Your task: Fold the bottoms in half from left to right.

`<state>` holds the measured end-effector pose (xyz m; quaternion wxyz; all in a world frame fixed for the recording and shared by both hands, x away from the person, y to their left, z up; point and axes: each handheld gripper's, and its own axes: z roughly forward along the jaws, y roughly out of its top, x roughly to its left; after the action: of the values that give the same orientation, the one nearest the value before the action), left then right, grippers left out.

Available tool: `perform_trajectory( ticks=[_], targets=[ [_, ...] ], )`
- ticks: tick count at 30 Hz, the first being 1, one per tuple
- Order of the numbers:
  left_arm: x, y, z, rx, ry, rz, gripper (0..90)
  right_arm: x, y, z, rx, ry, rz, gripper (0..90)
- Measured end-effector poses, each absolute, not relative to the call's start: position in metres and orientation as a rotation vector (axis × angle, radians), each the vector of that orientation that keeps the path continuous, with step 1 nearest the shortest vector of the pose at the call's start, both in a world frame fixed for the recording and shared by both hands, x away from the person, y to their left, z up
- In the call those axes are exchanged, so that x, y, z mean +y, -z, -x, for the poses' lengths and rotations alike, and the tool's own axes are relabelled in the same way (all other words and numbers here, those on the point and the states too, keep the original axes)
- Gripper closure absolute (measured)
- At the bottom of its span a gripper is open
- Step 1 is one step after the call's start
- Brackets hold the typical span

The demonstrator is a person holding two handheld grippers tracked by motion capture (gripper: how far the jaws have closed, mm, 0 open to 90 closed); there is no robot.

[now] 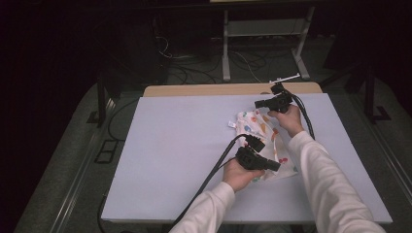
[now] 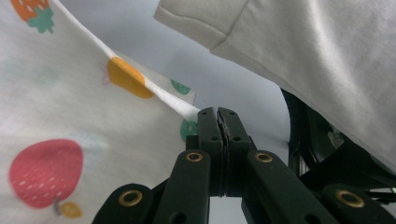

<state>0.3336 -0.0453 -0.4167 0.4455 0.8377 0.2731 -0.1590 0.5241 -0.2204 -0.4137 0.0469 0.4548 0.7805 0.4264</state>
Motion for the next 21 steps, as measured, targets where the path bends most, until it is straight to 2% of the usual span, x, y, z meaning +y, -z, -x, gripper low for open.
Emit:
perform_trajectory(
  ticks=[21],
  targets=[
    [-0.083,0.43,-0.344,0.743,0.419,-2.061,88.8,-0.224,0.422,-0.53,2.39,-1.275,-1.408,89.0]
  ],
)
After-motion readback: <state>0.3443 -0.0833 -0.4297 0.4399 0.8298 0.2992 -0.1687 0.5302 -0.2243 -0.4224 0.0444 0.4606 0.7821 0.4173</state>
